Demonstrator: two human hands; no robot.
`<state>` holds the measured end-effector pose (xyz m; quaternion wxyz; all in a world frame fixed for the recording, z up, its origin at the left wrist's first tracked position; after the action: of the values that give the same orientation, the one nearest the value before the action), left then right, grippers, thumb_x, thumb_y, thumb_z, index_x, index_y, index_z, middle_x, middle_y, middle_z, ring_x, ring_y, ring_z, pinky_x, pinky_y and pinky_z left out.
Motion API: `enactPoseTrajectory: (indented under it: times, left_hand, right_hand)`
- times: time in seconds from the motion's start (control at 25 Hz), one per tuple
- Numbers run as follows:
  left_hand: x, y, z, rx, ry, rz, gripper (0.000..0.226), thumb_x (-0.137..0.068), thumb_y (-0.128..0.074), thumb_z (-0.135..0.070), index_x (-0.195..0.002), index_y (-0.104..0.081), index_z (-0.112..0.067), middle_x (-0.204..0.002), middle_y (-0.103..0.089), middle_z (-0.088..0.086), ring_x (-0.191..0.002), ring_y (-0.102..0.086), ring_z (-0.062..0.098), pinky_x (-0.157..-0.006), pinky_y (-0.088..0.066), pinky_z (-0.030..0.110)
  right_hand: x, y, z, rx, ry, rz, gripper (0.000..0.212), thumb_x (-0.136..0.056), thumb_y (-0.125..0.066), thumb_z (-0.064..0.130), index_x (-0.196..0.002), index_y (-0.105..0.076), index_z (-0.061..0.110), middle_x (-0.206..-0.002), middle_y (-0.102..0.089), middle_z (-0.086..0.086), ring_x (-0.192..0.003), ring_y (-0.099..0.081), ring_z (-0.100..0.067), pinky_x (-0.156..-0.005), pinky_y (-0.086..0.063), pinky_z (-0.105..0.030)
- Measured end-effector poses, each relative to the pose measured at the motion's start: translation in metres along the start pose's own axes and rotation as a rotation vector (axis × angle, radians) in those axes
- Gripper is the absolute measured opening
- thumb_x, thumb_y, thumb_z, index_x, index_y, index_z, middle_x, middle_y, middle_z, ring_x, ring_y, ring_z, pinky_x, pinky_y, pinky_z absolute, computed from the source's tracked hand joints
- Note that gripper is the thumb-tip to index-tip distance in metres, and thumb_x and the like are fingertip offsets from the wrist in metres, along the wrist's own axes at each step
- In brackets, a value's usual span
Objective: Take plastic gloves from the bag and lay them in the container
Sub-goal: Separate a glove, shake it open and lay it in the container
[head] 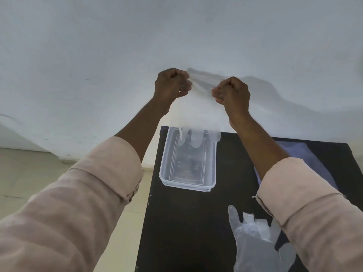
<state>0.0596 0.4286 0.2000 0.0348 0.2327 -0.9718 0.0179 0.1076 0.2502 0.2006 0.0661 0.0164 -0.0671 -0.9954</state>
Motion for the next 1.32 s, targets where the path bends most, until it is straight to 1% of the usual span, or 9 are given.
enactPoseTrajectory:
  times: [0.24,0.44,0.52,0.6,0.72,0.84,0.96,1.12,1.32]
  left_hand:
    - [0.021,0.007,0.0,0.024,-0.308,0.007,0.012,-0.092,-0.055,-0.009,-0.084,-0.064,-0.008,-0.082,-0.069,0.017,-0.081,-0.07,0.028,-0.079,-0.057,0.038]
    - [0.043,0.021,0.101,-0.033,-0.096,0.095,0.011,-0.089,-0.063,-0.011,-0.079,-0.067,-0.01,-0.077,-0.069,0.013,-0.076,-0.068,0.022,-0.08,-0.055,0.04]
    - [0.044,0.027,0.139,-0.238,-0.044,0.109,0.012,-0.088,-0.065,-0.022,-0.078,-0.069,-0.015,-0.077,-0.072,0.009,-0.076,-0.069,0.024,-0.08,-0.056,0.04]
    - [0.048,0.028,0.16,-0.486,-0.071,0.151,0.016,-0.091,-0.063,-0.026,-0.08,-0.068,-0.015,-0.073,-0.071,0.005,-0.068,-0.065,0.019,-0.07,-0.051,0.033]
    - [0.056,0.022,0.171,-0.761,-0.207,0.232,0.018,-0.095,-0.055,-0.026,-0.084,-0.062,-0.014,-0.07,-0.066,0.002,-0.06,-0.059,0.019,-0.061,-0.05,0.03]
    - [0.065,0.017,0.18,-0.976,-0.263,0.314,0.017,-0.096,-0.051,-0.024,-0.091,-0.062,-0.012,-0.078,-0.071,0.007,-0.067,-0.066,0.027,-0.066,-0.056,0.036]
    - [0.072,0.009,0.185,-1.221,-0.292,0.481,0.02,-0.098,-0.046,-0.023,-0.096,-0.061,-0.01,-0.082,-0.072,0.01,-0.071,-0.067,0.028,-0.079,-0.054,0.035]
    - [0.076,0.006,0.19,-1.509,-0.325,0.659,0.023,-0.097,-0.049,-0.028,-0.109,-0.062,-0.014,-0.099,-0.073,0.006,-0.092,-0.068,0.022,-0.107,-0.035,0.037]
    - [0.082,0.016,0.195,-1.619,-0.379,0.866,0.028,-0.093,-0.059,-0.032,-0.117,-0.066,-0.018,-0.119,-0.07,0.003,-0.12,-0.058,0.023,-0.114,-0.021,0.045]
  right_hand:
    - [0.02,-0.002,-0.013,-0.101,0.362,-0.128,0.03,-0.088,-0.048,-0.001,-0.074,-0.056,0.024,-0.075,-0.069,-0.009,-0.081,-0.071,-0.031,-0.073,-0.054,-0.04]
    - [0.056,-0.003,-0.108,-0.011,0.194,0.012,0.021,-0.092,-0.054,0.003,-0.075,-0.06,0.012,-0.073,-0.067,-0.016,-0.068,-0.059,-0.014,-0.067,-0.046,-0.028]
    - [0.063,-0.004,-0.14,0.125,0.08,0.063,0.018,-0.093,-0.056,0.008,-0.075,-0.059,0.009,-0.065,-0.059,-0.009,-0.057,-0.046,-0.003,-0.057,-0.039,-0.018]
    - [0.067,-0.006,-0.156,0.283,0.038,0.121,0.017,-0.094,-0.056,0.012,-0.078,-0.061,0.009,-0.064,-0.058,-0.003,-0.052,-0.045,-0.005,-0.051,-0.035,-0.013]
    - [0.068,-0.015,-0.161,0.576,0.126,0.289,0.018,-0.098,-0.049,0.018,-0.083,-0.056,0.01,-0.063,-0.057,-0.002,-0.05,-0.048,-0.01,-0.051,-0.035,-0.021]
    - [0.072,-0.024,-0.162,0.924,0.176,0.508,0.018,-0.1,-0.04,0.024,-0.095,-0.052,0.012,-0.073,-0.052,0.002,-0.061,-0.05,-0.016,-0.058,-0.036,-0.027]
    - [0.077,-0.026,-0.163,1.085,0.18,0.65,0.022,-0.101,-0.036,0.027,-0.108,-0.052,0.013,-0.088,-0.062,-0.004,-0.076,-0.06,-0.022,-0.064,-0.047,-0.033]
    - [0.08,-0.026,-0.16,1.219,0.227,0.813,0.026,-0.099,-0.041,0.026,-0.119,-0.053,0.013,-0.098,-0.067,-0.006,-0.083,-0.064,-0.022,-0.076,-0.052,-0.033]
    - [0.081,-0.021,-0.164,1.352,0.309,1.027,0.022,-0.097,-0.047,0.024,-0.115,-0.057,0.016,-0.091,-0.066,-0.004,-0.08,-0.063,-0.021,-0.08,-0.052,-0.034]
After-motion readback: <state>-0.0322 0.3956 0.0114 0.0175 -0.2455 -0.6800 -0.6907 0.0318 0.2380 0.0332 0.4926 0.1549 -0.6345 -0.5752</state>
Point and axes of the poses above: each hand's wrist, its own x-axis away from the middle knuckle, its own y-axis out of the back of the hand, z = x × y, the point moved 2 cm from there along -x, towards the middle knuckle
